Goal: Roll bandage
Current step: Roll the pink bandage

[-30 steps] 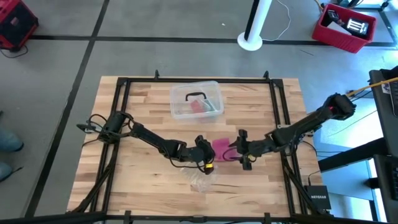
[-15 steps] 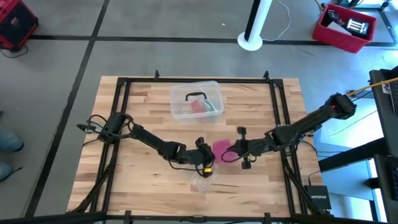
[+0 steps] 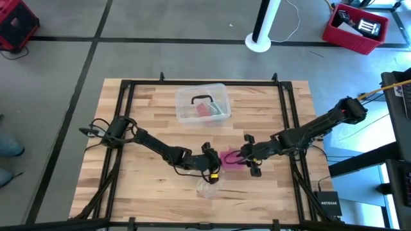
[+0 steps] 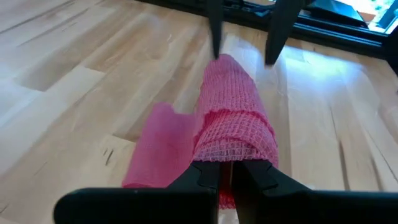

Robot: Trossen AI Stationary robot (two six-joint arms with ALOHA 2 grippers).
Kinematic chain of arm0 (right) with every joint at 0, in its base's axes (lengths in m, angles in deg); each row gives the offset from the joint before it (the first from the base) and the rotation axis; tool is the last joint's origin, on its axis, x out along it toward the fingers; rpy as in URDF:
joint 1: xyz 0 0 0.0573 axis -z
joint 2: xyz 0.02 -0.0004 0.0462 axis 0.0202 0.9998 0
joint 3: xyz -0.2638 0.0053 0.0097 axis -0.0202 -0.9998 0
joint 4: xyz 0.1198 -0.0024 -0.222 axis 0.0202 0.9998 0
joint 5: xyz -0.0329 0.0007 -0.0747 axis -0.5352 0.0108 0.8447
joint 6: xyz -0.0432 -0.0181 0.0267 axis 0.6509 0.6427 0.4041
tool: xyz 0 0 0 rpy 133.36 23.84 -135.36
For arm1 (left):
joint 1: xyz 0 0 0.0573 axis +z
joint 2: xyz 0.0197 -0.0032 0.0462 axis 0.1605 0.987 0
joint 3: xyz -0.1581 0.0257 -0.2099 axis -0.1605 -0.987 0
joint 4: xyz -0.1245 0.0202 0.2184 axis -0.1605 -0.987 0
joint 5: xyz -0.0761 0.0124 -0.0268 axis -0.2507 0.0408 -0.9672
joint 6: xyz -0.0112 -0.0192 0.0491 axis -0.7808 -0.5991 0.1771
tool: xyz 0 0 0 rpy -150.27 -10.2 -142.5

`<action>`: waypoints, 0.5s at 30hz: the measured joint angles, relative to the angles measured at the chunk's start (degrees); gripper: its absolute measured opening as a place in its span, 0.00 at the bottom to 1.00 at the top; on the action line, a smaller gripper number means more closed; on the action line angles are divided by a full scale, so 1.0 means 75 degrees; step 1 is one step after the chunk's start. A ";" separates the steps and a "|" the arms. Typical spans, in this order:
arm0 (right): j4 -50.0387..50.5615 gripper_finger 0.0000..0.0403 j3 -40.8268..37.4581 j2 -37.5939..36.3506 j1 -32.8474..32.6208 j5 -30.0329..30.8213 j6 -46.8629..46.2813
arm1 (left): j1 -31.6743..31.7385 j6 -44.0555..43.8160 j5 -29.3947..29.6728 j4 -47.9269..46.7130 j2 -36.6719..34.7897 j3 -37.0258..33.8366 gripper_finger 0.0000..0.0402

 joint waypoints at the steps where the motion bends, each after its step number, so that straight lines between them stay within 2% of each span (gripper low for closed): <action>1: 0.0001 0.44 -0.0009 0.0120 0.0000 0.0009 0.0014 | -0.0001 0.0043 -0.0003 0.0014 0.0000 0.0000 0.03; 4: -0.0093 0.51 -0.0022 0.0432 -0.0003 -0.0093 0.0179 | -0.0010 0.0092 -0.0007 0.0034 0.0000 0.0000 0.03; 7: -0.0390 0.50 -0.0022 0.0673 -0.0012 -0.0287 0.0280 | 0.0001 0.0086 -0.0011 0.0016 0.0000 0.0000 0.03; 10: -0.0585 0.38 -0.0022 0.0790 -0.0011 -0.0152 0.0557 | -0.0004 0.0126 -0.0018 0.0045 0.0000 0.0000 0.03; 15: -0.0528 0.06 -0.0013 0.0622 -0.0006 -0.0147 0.0823 | -0.0011 0.0148 -0.0022 -0.0002 0.0000 0.0000 0.03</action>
